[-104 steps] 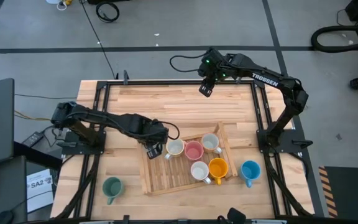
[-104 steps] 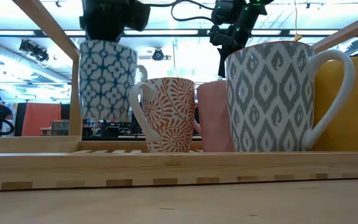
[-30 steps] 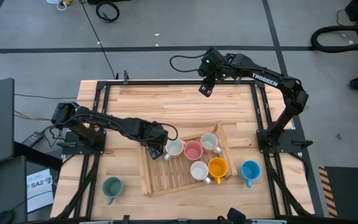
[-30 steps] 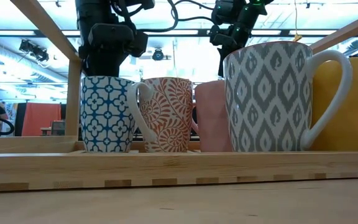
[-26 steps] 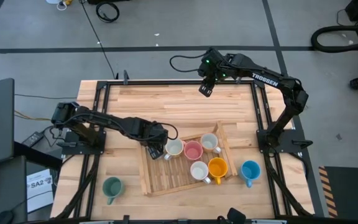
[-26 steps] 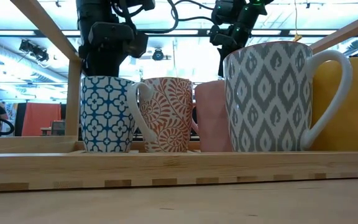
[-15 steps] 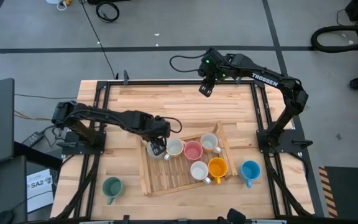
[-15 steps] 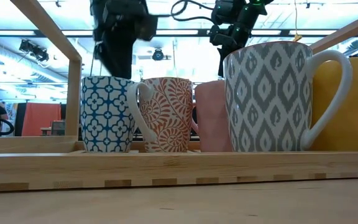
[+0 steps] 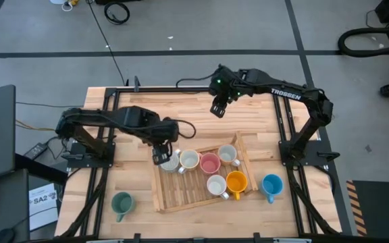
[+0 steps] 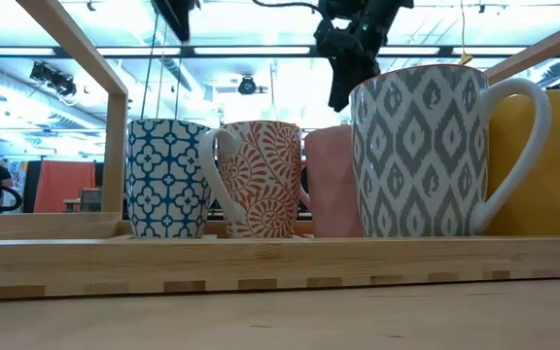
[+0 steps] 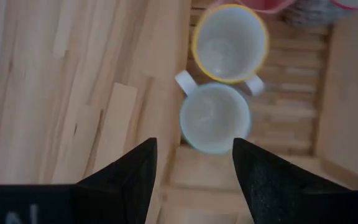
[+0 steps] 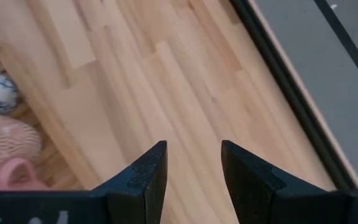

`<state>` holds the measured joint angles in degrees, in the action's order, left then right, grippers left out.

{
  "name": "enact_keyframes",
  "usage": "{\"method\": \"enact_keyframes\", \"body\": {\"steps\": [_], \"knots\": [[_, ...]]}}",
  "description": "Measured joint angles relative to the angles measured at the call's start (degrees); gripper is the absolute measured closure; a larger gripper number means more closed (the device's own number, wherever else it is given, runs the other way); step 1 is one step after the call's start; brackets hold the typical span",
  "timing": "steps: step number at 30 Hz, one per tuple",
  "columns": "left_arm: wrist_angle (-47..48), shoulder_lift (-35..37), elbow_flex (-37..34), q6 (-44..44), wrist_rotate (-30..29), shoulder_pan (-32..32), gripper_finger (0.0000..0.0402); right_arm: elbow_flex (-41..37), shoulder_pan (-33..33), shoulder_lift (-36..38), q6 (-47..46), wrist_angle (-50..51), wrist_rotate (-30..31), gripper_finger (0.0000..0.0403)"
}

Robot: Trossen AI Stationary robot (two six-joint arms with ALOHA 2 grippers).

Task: Place coffee mugs
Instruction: Put the green mug on the shelf

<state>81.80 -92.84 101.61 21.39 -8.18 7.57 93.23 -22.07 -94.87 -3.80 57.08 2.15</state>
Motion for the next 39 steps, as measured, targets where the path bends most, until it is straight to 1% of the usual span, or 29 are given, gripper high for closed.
{"method": "enact_keyframes", "body": {"steps": [3,7,11,21,24,26,30,34,39], "knots": [[2.81,0.84,2.43,0.24,-1.31,3.54,0.0184,0.0,2.44,0.0,-2.18,0.0,1.17,0.0246],[4.34,3.2,1.9,3.15,-2.19,8.73,0.0184,-0.01,5.51,0.0,-4.56,-0.08,1.24,0.0246],[7.66,4.73,1.85,9.68,-3.05,14.59,0.0184,-0.02,8.61,0.0,-5.68,-0.72,1.24,0.0246],[8.2,5.86,1.85,25.02,-11.74,30.49,0.0184,-0.02,17.91,0.0,-7.44,-2.27,1.24,0.0246],[8.06,5.9,1.41,29.52,-13.74,34.03,0.0184,-0.02,20.37,0.0,-8.67,-2.4,1.24,0.0246],[8.2,5.9,0.07,32.69,-14.08,35.54,0.0184,-0.02,21.91,0.0,-8.65,-2.59,1.24,0.0246],[8.15,6.05,-5.09,38.25,-12.41,38.48,0.0184,-0.02,24.52,0.0,-8.6,-3.52,1.24,0.0246],[8.23,6.05,-11.89,41.32,-6.8,40.33,0.0184,-0.02,26.15,0.0,-8.2,-5.23,1.24,0.0246],[8.07,6.05,-19.74,42.66,-0.41,40.94,0.0184,-0.02,27.19,0.0,-8.08,-6.09,1.24,0.0246]]}}
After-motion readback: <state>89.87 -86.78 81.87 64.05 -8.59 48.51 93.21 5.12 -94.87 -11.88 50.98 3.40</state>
